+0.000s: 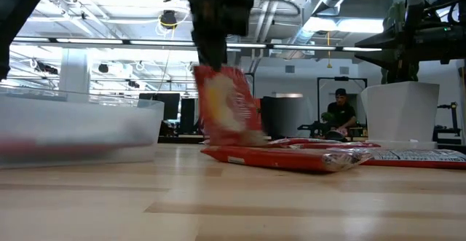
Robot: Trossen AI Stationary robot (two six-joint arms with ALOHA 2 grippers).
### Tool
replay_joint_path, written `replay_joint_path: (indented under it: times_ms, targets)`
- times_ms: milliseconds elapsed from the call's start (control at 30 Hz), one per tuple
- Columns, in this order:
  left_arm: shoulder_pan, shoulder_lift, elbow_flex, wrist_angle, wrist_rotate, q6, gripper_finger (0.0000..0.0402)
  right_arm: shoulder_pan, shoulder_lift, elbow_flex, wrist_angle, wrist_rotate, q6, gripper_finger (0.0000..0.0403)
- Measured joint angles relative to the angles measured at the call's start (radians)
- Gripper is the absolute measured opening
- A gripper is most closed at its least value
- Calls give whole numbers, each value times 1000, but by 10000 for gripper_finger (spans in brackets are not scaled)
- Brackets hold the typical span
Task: Sort popcorn bags into baskets
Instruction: Put the red popcorn bag into the transparent bin
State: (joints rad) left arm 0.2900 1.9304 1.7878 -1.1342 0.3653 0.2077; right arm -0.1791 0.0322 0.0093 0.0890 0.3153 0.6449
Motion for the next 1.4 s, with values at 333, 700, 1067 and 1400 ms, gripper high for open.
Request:
replay_joint_path:
  times_ms: [333, 700, 1067, 1400]
  targets:
    - [-50, -74, 56, -146, -106, 69, 0, 0, 0, 0, -2, 0, -3, 126]
    - [-56, -63, 56, -91, -199, 109, 47, 0, 0, 0, -4, 0, -2, 127]
    - [43, -65, -148, 34, -176, -160, 263, 0, 0, 0, -10, -2, -25, 141]
    - [162, -66, -437, 331, -194, -311, 310, 0, 0, 1, -27, -2, -32, 140]
